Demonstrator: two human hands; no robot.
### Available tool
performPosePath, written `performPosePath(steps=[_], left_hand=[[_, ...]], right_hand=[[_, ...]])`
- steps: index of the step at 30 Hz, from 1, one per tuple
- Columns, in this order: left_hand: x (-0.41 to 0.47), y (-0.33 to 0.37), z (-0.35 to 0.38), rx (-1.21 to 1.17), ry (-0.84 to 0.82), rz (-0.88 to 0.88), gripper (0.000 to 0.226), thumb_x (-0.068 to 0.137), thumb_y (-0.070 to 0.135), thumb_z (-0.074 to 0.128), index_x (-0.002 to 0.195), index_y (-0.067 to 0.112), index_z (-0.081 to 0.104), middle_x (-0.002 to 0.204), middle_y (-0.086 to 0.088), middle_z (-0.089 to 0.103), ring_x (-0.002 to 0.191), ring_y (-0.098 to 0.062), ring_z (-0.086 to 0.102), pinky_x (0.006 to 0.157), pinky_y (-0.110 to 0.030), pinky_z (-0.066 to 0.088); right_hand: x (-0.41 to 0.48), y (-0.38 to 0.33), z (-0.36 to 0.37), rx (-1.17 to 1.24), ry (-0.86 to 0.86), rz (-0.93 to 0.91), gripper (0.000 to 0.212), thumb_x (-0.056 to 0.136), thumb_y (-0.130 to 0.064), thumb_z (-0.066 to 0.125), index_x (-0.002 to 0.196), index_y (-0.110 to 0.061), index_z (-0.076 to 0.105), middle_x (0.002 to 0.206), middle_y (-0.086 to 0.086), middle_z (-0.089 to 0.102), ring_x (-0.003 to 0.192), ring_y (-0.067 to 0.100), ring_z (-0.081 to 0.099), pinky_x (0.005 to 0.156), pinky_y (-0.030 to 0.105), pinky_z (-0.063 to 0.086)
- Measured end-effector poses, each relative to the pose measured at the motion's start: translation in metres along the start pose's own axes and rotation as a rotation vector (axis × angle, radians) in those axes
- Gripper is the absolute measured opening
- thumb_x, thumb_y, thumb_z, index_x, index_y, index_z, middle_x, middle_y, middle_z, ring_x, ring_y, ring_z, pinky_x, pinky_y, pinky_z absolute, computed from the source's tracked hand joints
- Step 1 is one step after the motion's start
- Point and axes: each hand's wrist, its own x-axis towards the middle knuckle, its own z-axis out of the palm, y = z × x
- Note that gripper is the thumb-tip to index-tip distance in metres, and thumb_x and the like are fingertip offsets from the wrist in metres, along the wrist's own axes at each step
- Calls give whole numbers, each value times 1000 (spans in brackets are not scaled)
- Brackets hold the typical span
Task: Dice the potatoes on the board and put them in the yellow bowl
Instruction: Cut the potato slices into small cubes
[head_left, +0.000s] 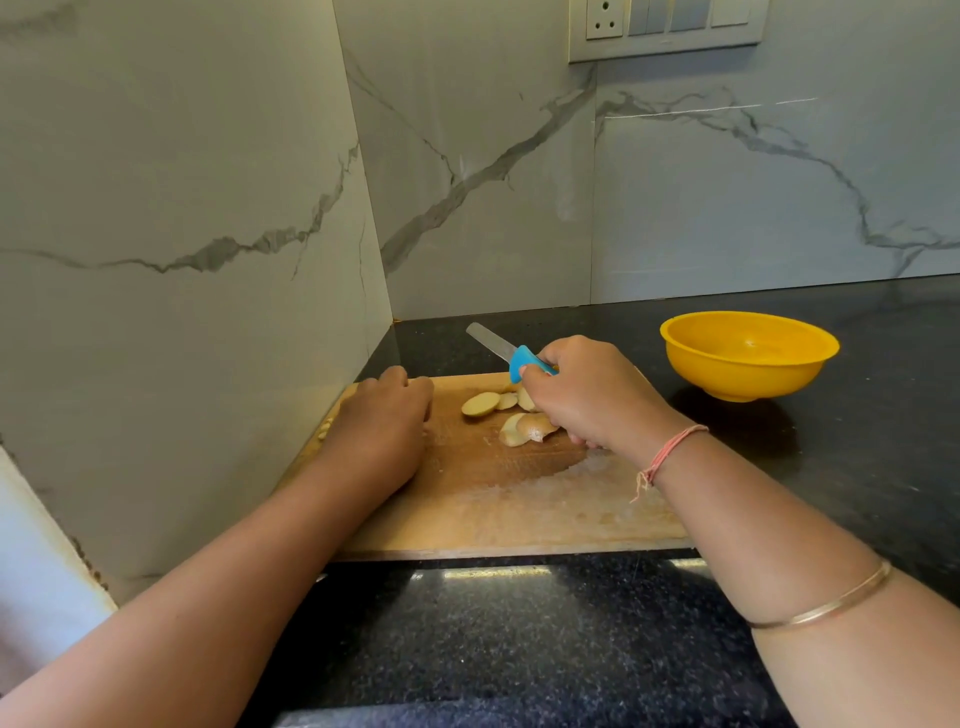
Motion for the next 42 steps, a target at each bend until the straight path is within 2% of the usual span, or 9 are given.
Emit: performPosePath(steps=[5,9,13,17,23,30,33,36,42], left_hand=[[3,-5,-4,18,30,-80,21,97,16,42,111,21,57,111,-1,55,101,-20,48,84,-32,45],[1,1,-8,-83,-3,14,18,97,33,47,107,23,59,105,6,55,99,-15,48,81,-27,42],[-2,1,-6,-99,-59,31,10,95,32,53,98,25,58,99,8,54,91,-9,48,75,-22,38],[0,-2,-5,-77,-50,-1,15,95,36,53,99,23,61,96,8,54,98,-14,49,79,-26,43],[2,-8,-4,-35,8,-115,22,94,14,47,109,24,60,113,2,56,108,-20,46,87,-31,44],[-3,5,-8,-193,-6,157,14,93,25,57,103,27,65,104,11,61,97,-6,47,78,-20,38],[-2,-3,-6,-103,-5,22,18,93,18,52,97,25,68,103,6,64,91,-9,49,74,-24,41],[0,-10,-6,8,39,-122,21,94,20,49,104,26,66,109,4,61,102,-17,49,80,-29,44],[3,-8,-4,-25,111,-155,28,97,34,48,115,22,66,123,2,55,116,-21,45,89,-32,41]], right_hand=[[0,0,0,15,19,-10,33,98,-31,41,122,-13,55,69,-2,51,53,8,45,47,18,36],[1,0,0,15,35,-17,33,98,-32,41,122,-14,55,69,-3,51,53,8,45,46,16,35],[1,1,0,21,44,-22,31,98,-31,41,119,-14,56,71,-3,52,53,9,46,46,16,35],[2,2,-1,17,46,-30,29,98,-31,41,114,-14,58,71,-3,52,53,9,47,47,16,36],[3,3,-1,15,56,-37,30,98,-32,41,115,-14,58,72,-3,53,53,9,48,47,16,37],[4,4,0,21,64,-52,29,98,-32,41,112,-14,59,73,-2,53,54,10,48,48,17,40],[3,4,-1,19,67,-59,28,97,-31,42,110,-14,59,73,-1,54,54,10,48,47,17,40],[3,4,-1,24,69,-61,27,97,-31,42,108,-14,59,73,-1,54,54,10,49,48,17,40],[3,3,-1,36,71,-64,28,97,-31,42,110,-14,59,76,0,56,55,11,50,50,18,42]])
